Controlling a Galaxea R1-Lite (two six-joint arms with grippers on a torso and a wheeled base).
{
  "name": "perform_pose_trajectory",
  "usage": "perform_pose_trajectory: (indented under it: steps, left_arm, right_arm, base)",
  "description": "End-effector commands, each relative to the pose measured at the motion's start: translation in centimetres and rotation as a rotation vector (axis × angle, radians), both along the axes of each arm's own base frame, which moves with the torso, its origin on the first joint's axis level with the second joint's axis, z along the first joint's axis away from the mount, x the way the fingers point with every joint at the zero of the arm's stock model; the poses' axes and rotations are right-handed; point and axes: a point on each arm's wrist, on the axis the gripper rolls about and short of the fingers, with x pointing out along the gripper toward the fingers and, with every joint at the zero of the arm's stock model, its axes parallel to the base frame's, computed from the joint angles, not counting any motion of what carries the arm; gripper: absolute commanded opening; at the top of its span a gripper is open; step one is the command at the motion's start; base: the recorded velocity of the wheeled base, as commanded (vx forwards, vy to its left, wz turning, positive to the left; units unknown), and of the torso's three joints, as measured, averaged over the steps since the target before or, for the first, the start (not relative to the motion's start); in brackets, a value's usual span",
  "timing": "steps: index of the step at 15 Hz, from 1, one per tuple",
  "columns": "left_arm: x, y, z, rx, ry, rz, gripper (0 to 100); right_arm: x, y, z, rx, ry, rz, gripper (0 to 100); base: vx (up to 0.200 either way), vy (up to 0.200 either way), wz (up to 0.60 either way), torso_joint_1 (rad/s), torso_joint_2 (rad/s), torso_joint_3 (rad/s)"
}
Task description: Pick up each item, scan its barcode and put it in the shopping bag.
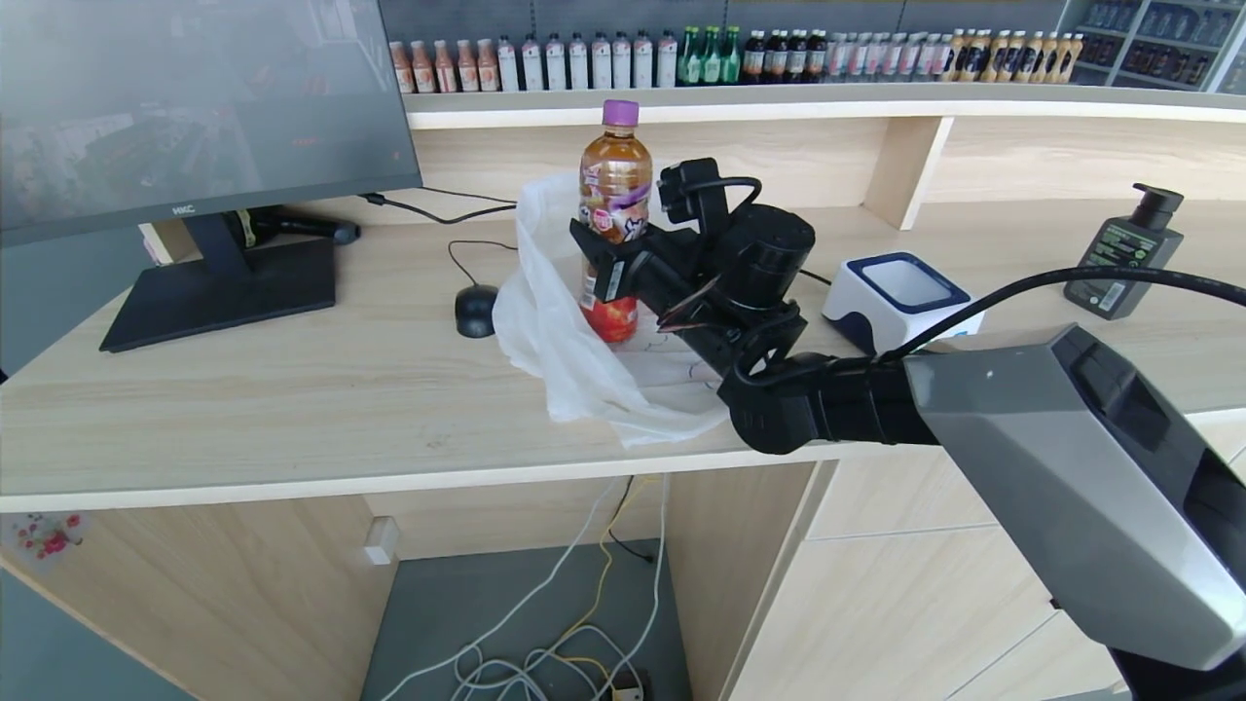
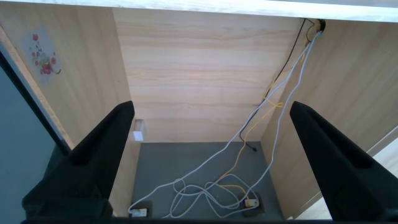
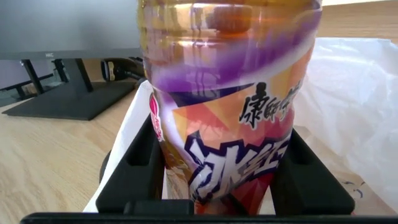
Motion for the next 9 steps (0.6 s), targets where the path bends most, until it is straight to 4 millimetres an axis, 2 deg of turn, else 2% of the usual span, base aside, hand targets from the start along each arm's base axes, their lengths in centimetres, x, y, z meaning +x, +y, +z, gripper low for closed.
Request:
perform_pose_trajectory:
  steps: [1, 9]
  left_arm:
    - [0.0, 0.0, 0.0, 0.0, -0.001, 0.0, 100]
    - [0.0, 0.0, 0.0, 0.0, -0.001, 0.0, 100]
  right_arm:
    - [0.15, 0.14, -0.54, -0.01, 0.015, 0.001, 0]
    - [0.38, 0.39, -1.36, -0.029, 0.033, 0.001, 0]
  base:
    - [0.0, 0.0, 0.0, 0.0, 0.0, 0.0]
    - [0.0, 0.0, 0.0, 0.0, 0.0, 0.0]
